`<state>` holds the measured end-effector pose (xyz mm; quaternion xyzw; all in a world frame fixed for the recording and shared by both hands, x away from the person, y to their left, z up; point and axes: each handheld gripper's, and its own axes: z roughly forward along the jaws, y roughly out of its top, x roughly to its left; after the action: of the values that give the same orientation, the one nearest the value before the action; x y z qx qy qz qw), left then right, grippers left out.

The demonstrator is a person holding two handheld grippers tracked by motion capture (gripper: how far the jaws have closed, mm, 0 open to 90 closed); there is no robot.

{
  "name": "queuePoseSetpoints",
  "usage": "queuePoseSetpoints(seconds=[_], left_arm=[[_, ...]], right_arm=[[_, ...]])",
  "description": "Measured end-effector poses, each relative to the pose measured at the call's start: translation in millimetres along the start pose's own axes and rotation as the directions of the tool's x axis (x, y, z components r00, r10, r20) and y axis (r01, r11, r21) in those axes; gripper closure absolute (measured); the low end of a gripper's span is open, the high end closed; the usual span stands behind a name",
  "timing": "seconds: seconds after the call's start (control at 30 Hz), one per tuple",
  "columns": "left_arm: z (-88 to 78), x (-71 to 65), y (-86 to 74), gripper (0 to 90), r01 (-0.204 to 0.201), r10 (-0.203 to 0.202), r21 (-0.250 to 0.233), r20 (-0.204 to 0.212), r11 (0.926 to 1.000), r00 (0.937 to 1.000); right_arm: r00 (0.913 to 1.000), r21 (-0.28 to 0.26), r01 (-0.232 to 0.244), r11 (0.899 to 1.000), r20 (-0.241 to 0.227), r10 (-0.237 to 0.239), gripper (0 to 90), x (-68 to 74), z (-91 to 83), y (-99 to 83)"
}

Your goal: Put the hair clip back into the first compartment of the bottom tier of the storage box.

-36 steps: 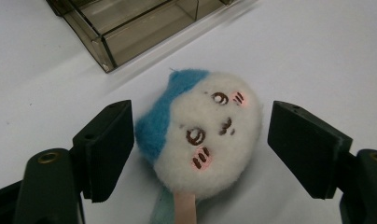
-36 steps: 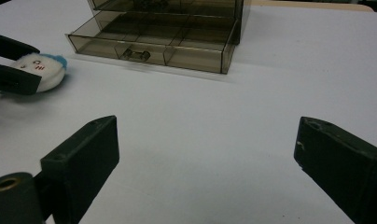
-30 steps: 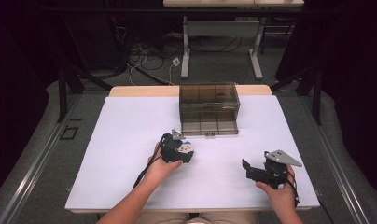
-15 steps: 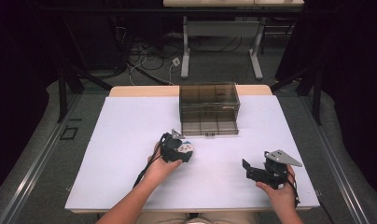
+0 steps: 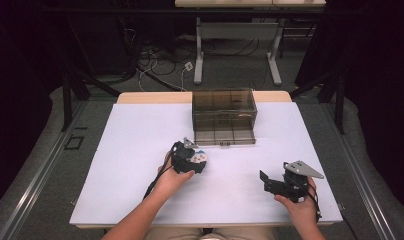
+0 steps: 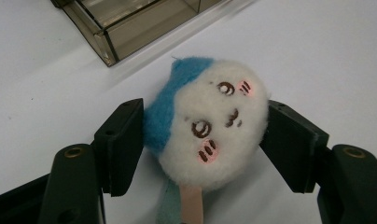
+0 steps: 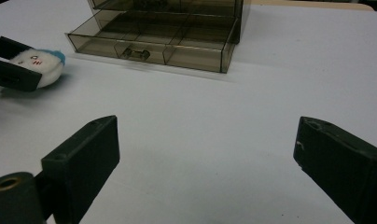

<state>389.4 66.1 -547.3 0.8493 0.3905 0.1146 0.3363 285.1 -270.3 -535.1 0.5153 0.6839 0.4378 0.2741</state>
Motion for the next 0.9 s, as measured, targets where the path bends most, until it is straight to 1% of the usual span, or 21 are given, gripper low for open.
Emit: queuePoseSetpoints(seconds=[0.03, 0.07, 0.1, 0.13, 0.17, 0.3, 0.47, 0.5, 0.53, 0.57, 0.6, 0.63, 0.67, 0.8, 0.83, 0.9], left_arm=[[-0.3, 0.1, 0.2, 33.3, 0.0, 0.0, -0.002, -0.002, 1.0, 1.0], [-0.7, -0.1, 0.2, 33.4, 0.005, -0.005, -0.002, 0.0, 1.0, 1.0], [-1.4, 0.6, 0.6, 33.4, -0.006, 0.006, -0.001, -0.003, 1.0, 1.0], [-1.8, 0.1, 0.6, 33.4, 0.003, -0.003, -0.003, -0.001, 1.0, 1.0], [-2.5, 0.6, 0.9, 33.4, -0.004, 0.004, -0.002, -0.001, 1.0, 1.0], [-5.2, 1.0, 2.5, 33.4, -0.004, 0.004, -0.005, -0.004, 1.0, 1.0], [-9.2, 1.9, 7.6, 33.4, -0.012, 0.012, -0.009, -0.007, 0.9999, 0.9999], [-9.9, 1.5, 8.7, 33.5, -0.004, 0.004, -0.006, -0.004, 1.0, 1.0], [-10.4, 0.6, 9.5, 33.4, 0.007, -0.007, -0.012, -0.008, 0.9999, 0.9999], [-11.0, 0.6, 10.6, 33.4, 0.01, -0.01, -0.015, -0.002, 0.9998, 1.0], [-11.6, 1.3, 11.5, 33.4, -0.001, 0.001, -0.011, -0.006, 0.9999, 1.0], [-11.7, 1.3, 12.4, 33.4, -0.001, 0.001, -0.017, -0.006, 0.9999, 1.0], [-12.2, 0.9, 13.1, 33.4, 0.005, -0.005, -0.016, -0.005, 0.9999, 1.0], [-13.4, -0.1, 15.8, 33.4, 0.014, -0.014, -0.022, -0.003, 0.9997, 0.9999], [-14.3, 0.6, 16.7, 33.4, -0.001, 0.001, -0.017, -0.008, 0.9999, 1.0], [-15.0, 0.3, 18.1, 33.4, 0.001, -0.001, -0.021, -0.008, 0.9998, 1.0]], right_arm=[[1.0, -0.013, -0.002, 1.0, -0.003, 0.002, 6.6, -0.3, 0.9, -0.5], [1.0, -0.011, -0.003, 1.0, -0.001, 0.002, 6.7, -0.5, 0.8, -0.6], [1.0, -0.011, -0.004, 1.0, -0.001, 0.004, 6.8, -0.5, 0.7, -0.5], [1.0, -0.014, -0.003, 1.0, 0.0, 0.003, 6.8, -0.3, 0.7, -0.5], [1.0, -0.016, 0.0, 1.0, 0.0, 0.0, 6.8, -0.2, 0.5, -0.5], [1.0, -0.006, -0.002, 1.0, 0.001, 0.002, 6.8, 1.2, -0.1, -0.6], [1.0, -0.014, -0.01, 1.0, 0.001, 0.01, 6.8, 1.1, 0.0, -1.4], [1.0, -0.004, -0.006, 1.0, 0.002, 0.006, 6.8, 0.4, -0.8, -1.3], [1.0, -0.008, -0.004, 1.0, 0.005, 0.004, 6.8, 0.0, -0.7, -1.4], [1.0, -0.005, -0.005, 1.0, 0.004, 0.006, 6.9, -0.1, -1.0, -1.4], [1.0, 0.001, -0.006, 1.0, 0.006, 0.006, 6.8, -0.4, -1.7, -1.3], [0.9999, -0.006, -0.01, 1.0, 0.004, 0.01, 6.8, -0.3, -1.1, -1.6], [0.9999, 0.005, -0.013, 1.0, 0.004, 0.013, 6.8, -0.1, -1.7, -1.4], [0.9999, -0.004, -0.014, 1.0, 0.003, 0.014, 6.8, -0.3, -1.4, -1.7], [0.9999, -0.004, -0.015, 1.0, 0.003, 0.015, 6.8, -0.2, -1.3, -1.7], [0.9999, -0.004, -0.01, 1.0, 0.003, 0.01, 6.8, -0.6, -1.1, -1.7]])
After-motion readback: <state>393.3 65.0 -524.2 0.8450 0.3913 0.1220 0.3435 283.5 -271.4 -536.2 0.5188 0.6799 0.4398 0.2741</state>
